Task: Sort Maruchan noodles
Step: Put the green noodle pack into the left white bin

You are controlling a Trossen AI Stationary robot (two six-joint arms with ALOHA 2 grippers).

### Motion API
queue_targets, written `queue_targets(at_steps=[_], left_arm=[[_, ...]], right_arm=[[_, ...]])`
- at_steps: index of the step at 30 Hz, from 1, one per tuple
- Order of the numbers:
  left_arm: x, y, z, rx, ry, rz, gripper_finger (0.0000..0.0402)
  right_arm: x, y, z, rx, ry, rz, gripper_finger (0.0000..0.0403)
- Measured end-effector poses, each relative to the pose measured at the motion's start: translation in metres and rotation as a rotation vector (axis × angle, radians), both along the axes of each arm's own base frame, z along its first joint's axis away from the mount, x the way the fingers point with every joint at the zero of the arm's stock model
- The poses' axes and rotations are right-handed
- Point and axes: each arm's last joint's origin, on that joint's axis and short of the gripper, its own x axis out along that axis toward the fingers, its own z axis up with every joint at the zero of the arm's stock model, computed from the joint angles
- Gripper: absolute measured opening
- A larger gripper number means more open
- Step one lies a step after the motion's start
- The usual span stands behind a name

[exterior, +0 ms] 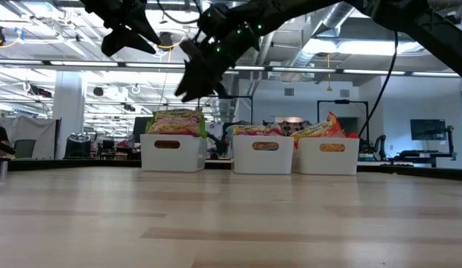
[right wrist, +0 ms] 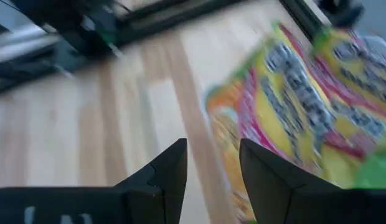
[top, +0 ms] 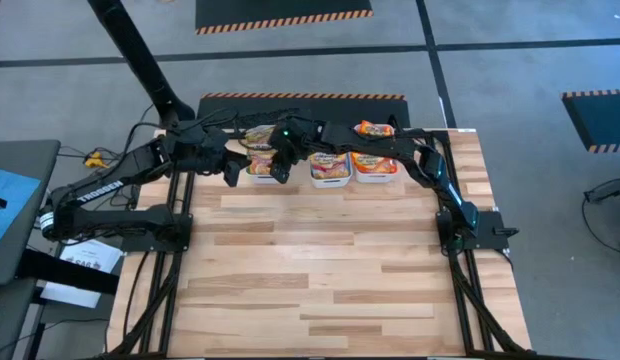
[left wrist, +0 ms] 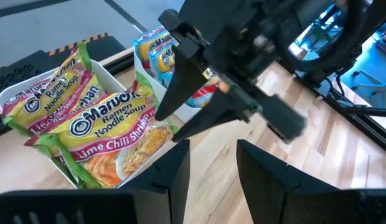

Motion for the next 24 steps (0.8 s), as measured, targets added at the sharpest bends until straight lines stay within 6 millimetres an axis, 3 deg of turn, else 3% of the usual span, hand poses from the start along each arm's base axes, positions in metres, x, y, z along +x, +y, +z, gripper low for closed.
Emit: queue_targets(at_steps=[8, 24], left_arm=[[0.0, 0.0, 0.0, 0.001, -0.002, 0.0, 0.0117], [0.0, 0.0, 0.0, 0.001, -0.003, 0.0, 0.0117]], right_arm=[[0.005, 0.013, -0.014, 0.042, -0.002, 0.005, 0.0171], [0.001, 0.002, -0.019, 0.071, 0.011, -0.053, 0.0131]])
